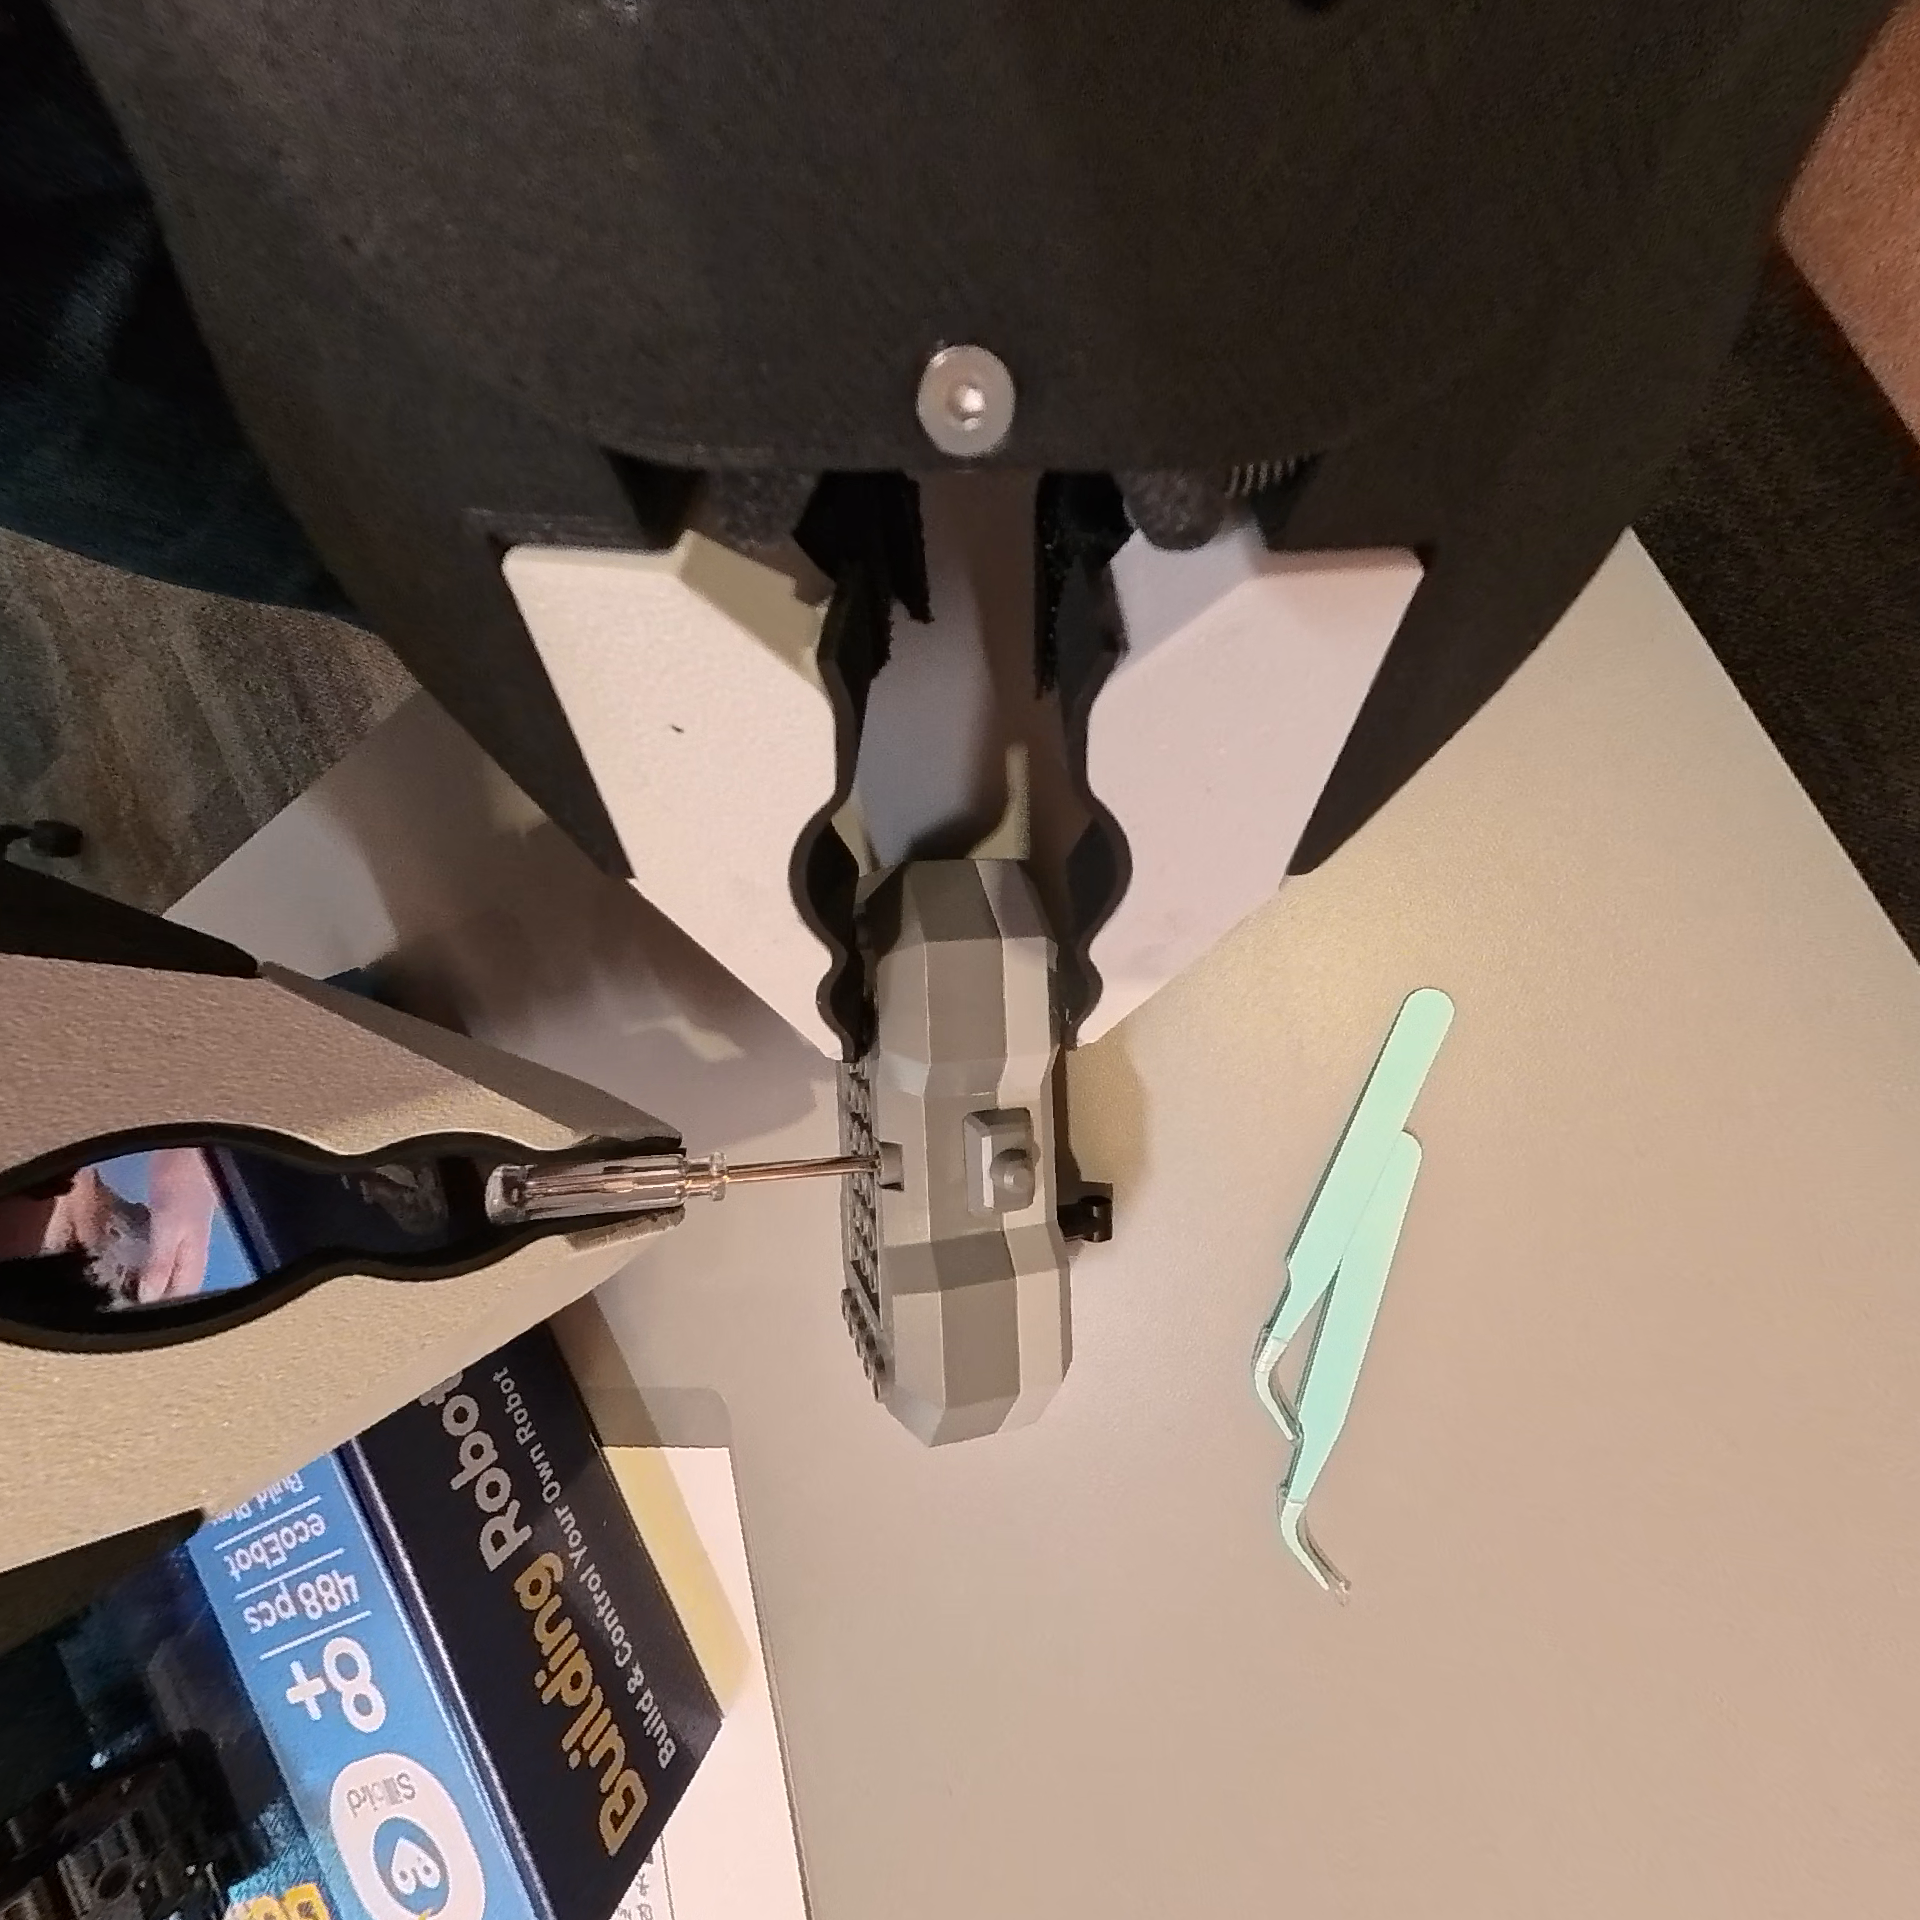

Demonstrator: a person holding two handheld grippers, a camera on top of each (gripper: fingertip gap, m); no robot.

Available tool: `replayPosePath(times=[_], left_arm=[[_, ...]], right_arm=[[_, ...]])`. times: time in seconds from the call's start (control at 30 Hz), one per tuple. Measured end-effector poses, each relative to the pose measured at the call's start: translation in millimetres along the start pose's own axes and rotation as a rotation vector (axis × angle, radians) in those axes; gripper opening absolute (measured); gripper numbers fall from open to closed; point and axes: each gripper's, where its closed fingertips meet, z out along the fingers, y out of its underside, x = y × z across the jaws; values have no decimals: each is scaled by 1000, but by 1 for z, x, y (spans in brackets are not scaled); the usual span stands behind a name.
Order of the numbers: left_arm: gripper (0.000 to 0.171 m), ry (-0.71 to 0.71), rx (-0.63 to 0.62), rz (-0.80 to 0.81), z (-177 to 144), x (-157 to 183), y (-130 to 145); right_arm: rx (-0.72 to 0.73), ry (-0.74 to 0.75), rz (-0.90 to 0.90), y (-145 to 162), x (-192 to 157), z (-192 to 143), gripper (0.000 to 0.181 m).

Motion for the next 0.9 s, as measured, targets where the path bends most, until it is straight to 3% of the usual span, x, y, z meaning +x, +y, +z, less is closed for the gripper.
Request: replayPosePath(times=[0.17, 0.3, 0.6, 0.73, 0.9], left_arm=[[33, 0, -1, 3, 0, 0, 0], [33, -5, 3, 6, 0, 0, 1], [34, -45, 22, 51, -1, 0, 1], [33, -90, 23, 149, -1, 0, -1], [34, -143, 40, 291, -3, -1, -2]], right_arm=[[-9, 24, -139, -3, 2, 0, 3], [-8, -46, -39, -2, 0, 1, 3], [16, -349, 599, 0, -15, 1, 4], [65, -527, 951, -5, -19, -3, 4], [132, -686, 1255, -11, -23, -7, 4]])
